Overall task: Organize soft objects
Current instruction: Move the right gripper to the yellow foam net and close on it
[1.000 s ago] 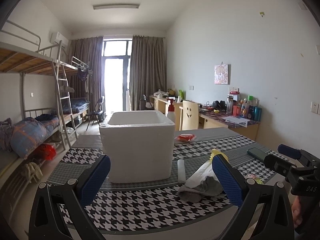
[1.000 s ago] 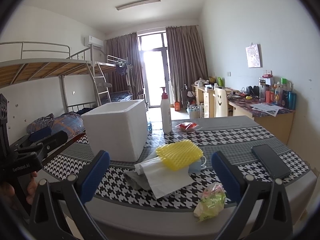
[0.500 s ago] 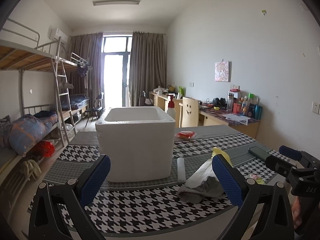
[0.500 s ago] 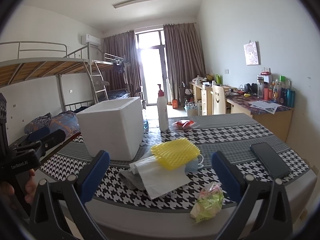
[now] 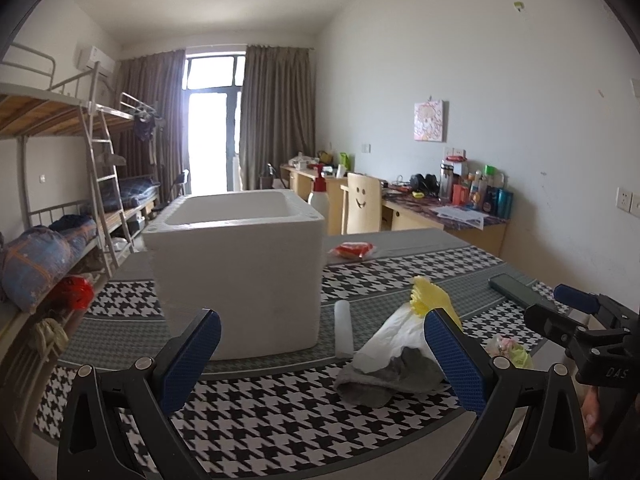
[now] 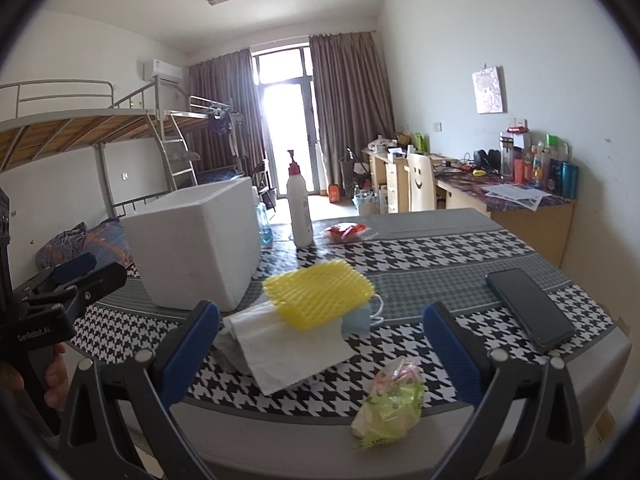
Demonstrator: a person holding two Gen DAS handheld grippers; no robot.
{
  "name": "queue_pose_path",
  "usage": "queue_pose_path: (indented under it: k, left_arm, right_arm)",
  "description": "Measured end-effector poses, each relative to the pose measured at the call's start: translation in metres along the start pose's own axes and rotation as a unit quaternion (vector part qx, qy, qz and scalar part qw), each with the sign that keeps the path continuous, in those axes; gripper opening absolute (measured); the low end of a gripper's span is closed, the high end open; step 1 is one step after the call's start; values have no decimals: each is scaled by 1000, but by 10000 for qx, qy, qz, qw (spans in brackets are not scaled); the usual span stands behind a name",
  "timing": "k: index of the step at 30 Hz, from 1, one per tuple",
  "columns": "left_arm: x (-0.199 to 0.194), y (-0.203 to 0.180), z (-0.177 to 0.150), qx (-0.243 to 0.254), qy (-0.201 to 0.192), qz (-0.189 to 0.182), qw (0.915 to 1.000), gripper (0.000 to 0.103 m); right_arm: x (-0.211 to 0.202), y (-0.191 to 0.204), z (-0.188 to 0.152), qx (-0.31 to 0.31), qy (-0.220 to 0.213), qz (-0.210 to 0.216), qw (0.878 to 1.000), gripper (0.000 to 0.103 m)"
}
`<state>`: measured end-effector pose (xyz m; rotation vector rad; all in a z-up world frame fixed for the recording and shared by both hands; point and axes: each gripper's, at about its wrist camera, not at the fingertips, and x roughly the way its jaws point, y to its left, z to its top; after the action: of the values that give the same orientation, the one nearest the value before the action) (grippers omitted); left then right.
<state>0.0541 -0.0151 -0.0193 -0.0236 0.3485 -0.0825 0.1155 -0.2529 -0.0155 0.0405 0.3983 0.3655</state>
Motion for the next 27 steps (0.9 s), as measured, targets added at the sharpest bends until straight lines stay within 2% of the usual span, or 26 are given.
queue_pose_path:
  k: [15, 27]
  left_arm:
    - [31, -19, -7, 229, 450, -436, 9978, 102]
    - [51, -32, -15, 449, 806, -792, 9926, 102]
  right_arm:
    - [12, -23, -2, 231, 217, -194, 9993, 103]
    - [26, -27, -1, 256, 363, -227, 9988, 103]
